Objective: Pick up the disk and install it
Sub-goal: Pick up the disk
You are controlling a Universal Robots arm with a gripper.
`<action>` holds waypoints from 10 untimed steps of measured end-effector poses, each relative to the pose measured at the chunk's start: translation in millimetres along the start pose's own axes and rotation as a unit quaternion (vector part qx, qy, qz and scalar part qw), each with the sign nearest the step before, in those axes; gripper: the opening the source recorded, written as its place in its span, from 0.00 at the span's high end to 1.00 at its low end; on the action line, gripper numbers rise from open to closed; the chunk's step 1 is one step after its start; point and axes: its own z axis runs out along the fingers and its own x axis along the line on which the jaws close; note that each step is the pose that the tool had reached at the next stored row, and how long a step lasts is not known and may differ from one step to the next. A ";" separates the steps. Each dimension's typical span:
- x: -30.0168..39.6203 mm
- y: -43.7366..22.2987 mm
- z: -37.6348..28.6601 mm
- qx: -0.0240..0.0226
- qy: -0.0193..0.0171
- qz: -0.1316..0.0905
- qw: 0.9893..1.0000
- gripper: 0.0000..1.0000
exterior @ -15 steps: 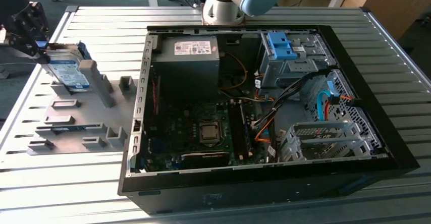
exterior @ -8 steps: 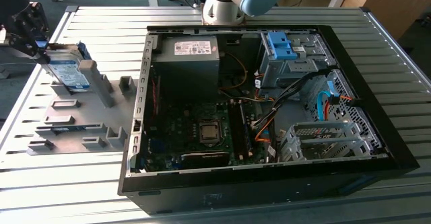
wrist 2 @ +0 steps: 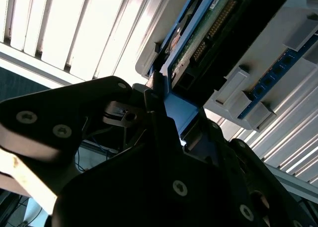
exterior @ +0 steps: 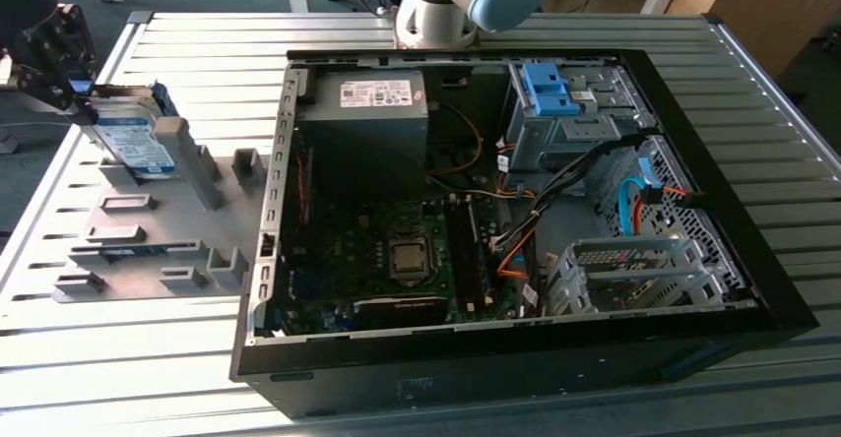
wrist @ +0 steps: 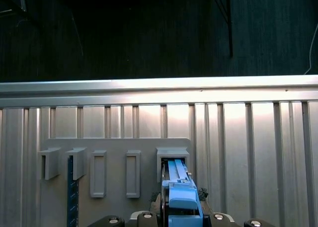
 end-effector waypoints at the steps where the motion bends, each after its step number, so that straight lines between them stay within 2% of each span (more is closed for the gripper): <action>1: 0.0 0.0 0.0 0.000 0.000 0.000 1.000 0.63; 6: 0.0 0.0 -0.9 0.000 0.000 0.000 1.000 0.63; 10: -0.1 0.0 -5.0 0.000 0.000 0.000 1.000 0.63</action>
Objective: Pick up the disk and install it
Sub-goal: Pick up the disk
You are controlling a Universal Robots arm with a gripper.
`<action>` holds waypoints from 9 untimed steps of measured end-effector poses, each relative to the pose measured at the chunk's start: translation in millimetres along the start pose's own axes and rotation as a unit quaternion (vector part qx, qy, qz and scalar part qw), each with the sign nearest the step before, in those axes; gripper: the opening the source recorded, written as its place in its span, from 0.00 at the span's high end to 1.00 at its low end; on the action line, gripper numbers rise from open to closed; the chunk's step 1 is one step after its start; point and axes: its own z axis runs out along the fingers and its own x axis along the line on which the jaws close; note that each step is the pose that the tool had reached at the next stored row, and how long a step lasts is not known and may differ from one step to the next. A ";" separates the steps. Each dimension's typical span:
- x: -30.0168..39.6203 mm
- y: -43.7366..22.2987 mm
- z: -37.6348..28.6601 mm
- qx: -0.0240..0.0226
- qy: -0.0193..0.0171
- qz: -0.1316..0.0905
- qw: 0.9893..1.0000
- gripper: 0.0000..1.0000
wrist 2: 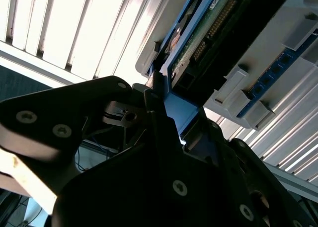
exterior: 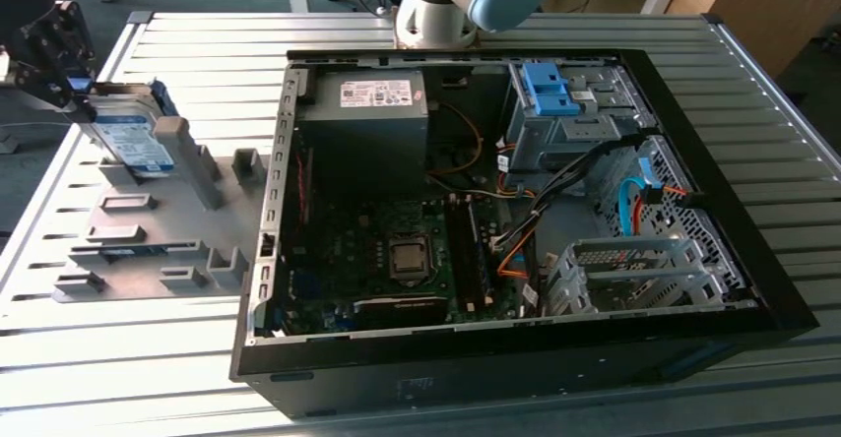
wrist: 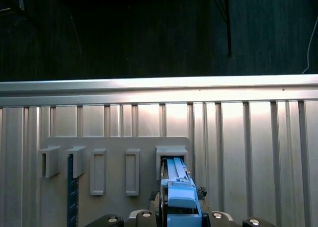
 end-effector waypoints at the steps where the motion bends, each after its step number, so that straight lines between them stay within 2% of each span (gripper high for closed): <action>1: 0.0 0.0 -1.2 0.000 0.000 0.000 1.000 0.63; 9: -0.1 0.0 -4.8 0.000 0.000 0.000 1.000 0.63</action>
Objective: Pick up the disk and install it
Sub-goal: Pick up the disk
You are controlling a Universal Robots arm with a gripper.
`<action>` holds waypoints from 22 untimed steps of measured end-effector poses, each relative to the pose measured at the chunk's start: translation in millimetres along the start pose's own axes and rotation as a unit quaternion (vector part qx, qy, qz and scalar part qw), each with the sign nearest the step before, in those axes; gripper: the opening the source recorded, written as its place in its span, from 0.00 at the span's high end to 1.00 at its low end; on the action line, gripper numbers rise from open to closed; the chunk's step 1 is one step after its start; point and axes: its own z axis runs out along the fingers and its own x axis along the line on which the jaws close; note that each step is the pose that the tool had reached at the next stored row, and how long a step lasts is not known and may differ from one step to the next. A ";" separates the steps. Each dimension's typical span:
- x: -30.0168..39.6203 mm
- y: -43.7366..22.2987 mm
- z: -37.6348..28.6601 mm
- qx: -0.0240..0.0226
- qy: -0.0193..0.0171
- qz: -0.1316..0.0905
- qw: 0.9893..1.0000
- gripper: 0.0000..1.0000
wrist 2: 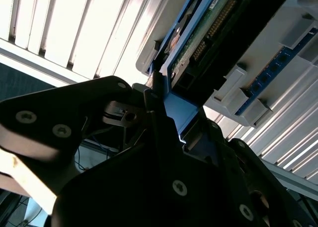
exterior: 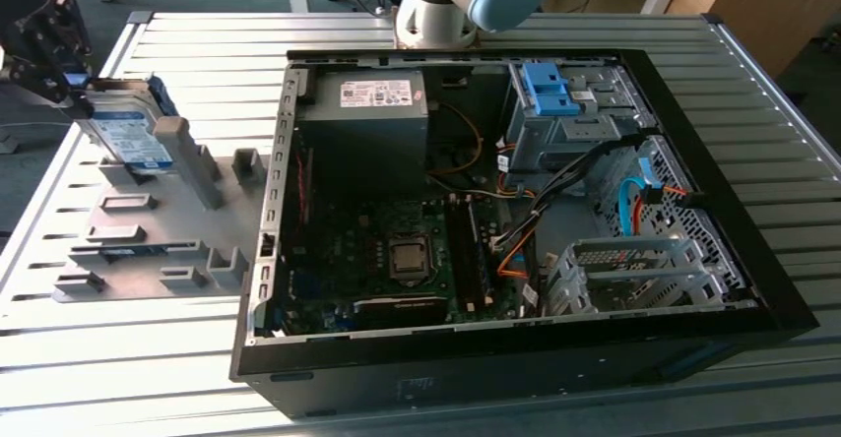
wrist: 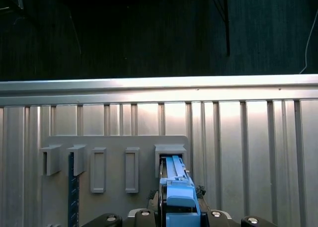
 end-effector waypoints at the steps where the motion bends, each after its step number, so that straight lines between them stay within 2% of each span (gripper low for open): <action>1: 0.0 0.0 -0.5 0.000 0.000 0.000 1.000 0.63; 6: 0.0 0.1 -1.6 0.000 0.000 0.000 1.000 0.63; 17: -0.2 0.1 -9.2 0.000 0.000 0.000 1.000 0.63; 22: -0.2 0.1 -10.1 0.000 0.000 0.000 1.000 0.63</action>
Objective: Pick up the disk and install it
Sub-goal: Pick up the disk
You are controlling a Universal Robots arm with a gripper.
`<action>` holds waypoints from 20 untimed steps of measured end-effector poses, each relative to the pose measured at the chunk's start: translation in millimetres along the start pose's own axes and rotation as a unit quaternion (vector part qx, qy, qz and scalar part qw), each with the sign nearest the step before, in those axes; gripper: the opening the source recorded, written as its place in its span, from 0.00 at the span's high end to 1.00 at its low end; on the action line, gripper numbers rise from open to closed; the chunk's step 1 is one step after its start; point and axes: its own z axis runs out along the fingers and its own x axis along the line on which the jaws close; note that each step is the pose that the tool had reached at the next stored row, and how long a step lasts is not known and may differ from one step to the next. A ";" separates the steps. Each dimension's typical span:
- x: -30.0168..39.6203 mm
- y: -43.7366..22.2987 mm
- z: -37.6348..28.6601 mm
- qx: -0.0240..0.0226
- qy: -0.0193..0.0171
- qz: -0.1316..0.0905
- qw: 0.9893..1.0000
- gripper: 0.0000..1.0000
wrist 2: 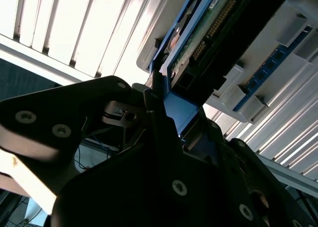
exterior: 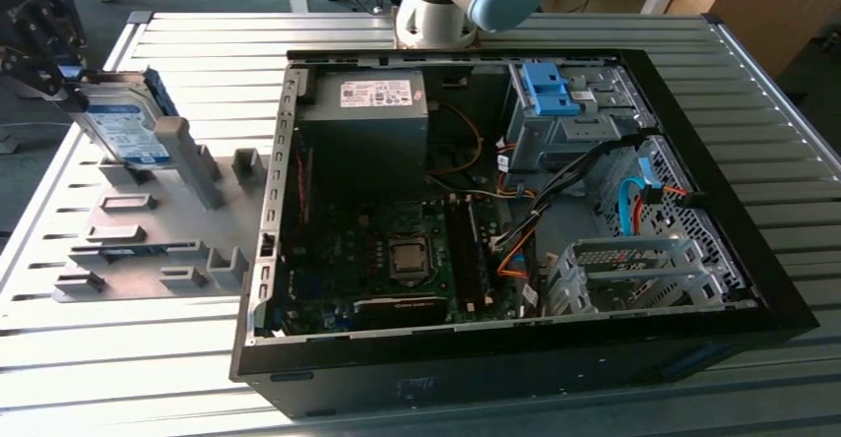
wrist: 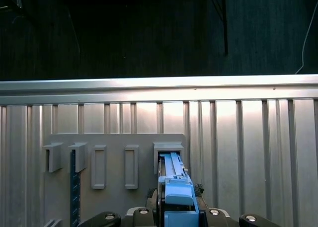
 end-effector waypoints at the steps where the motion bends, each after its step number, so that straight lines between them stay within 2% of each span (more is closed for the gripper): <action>1: 0.0 0.0 -0.4 0.000 0.000 0.000 1.000 0.63; 8: -0.1 0.1 -5.7 0.000 0.000 0.000 1.000 0.63; 20: -0.2 0.1 -10.2 0.000 0.000 0.000 1.000 0.63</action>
